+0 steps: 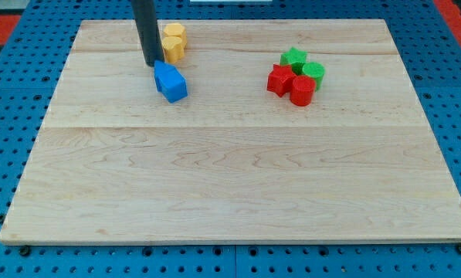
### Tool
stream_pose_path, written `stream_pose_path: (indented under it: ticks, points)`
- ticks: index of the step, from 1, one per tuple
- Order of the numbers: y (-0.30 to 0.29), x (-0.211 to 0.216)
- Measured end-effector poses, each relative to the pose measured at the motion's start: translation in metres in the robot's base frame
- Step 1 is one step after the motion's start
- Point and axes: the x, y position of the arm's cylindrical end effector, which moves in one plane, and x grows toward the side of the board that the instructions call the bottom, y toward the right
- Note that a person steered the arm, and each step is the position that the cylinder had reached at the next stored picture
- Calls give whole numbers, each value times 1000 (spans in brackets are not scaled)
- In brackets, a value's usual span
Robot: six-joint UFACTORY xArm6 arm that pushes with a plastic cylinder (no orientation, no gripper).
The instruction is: Slightly move the green star bottom right to the red circle
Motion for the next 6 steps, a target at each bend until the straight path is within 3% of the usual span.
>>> stream_pose_path:
  ticks: [1, 2, 3, 6]
  points:
    - [1, 42]
    - [47, 51]
    - [70, 15]
    - [104, -3]
